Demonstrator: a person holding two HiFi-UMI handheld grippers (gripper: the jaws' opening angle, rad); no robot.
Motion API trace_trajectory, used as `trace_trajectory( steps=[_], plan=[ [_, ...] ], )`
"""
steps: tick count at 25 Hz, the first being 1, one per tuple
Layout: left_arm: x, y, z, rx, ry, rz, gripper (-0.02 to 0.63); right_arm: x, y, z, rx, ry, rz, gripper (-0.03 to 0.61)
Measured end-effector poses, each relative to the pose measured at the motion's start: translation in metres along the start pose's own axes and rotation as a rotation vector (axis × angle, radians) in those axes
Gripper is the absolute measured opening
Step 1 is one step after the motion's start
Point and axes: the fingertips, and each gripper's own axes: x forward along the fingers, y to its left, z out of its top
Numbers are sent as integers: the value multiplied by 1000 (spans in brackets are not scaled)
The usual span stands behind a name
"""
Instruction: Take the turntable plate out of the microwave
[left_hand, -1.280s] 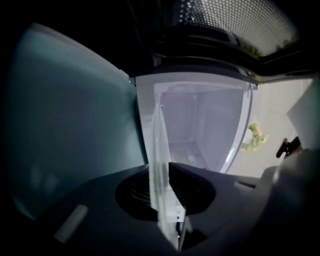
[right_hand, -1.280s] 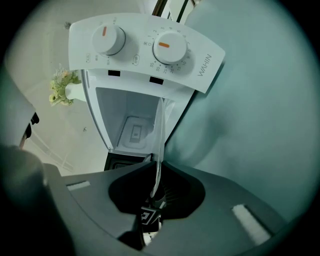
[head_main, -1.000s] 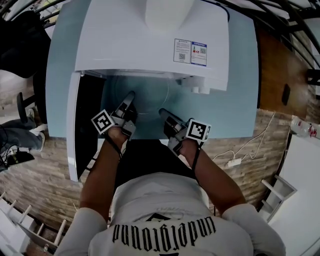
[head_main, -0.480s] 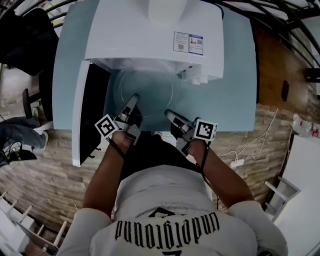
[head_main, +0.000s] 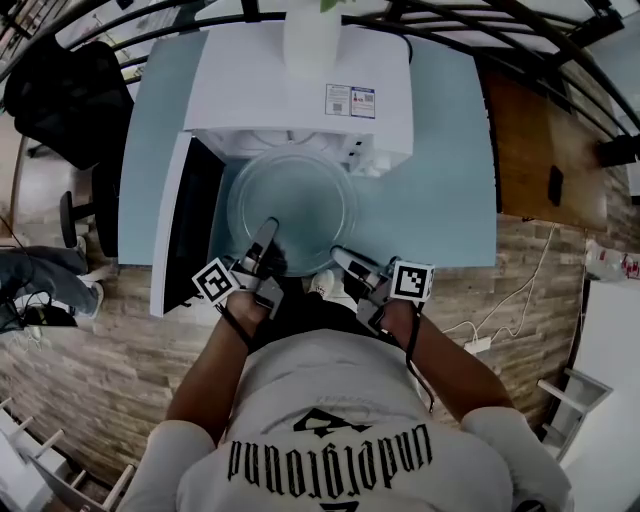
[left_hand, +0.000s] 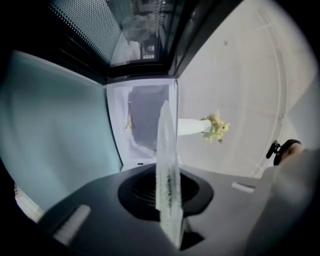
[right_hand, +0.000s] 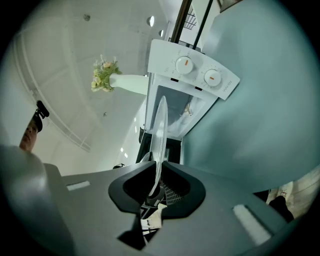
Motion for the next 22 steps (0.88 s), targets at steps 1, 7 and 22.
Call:
trace_trajectory(
  steps=[1,7,22],
  plan=[
    [-2,-6,-3,6,-1,-4,77,-3,5,-1,-8,1,8,35],
    [-14,-33,-14,36,-13,-16,77,-18,30,-7,-47,6,46,36],
    [-34,-92,-10,98,37,-37,77,-22,84,-24,-71,-43,81,40]
  ],
)
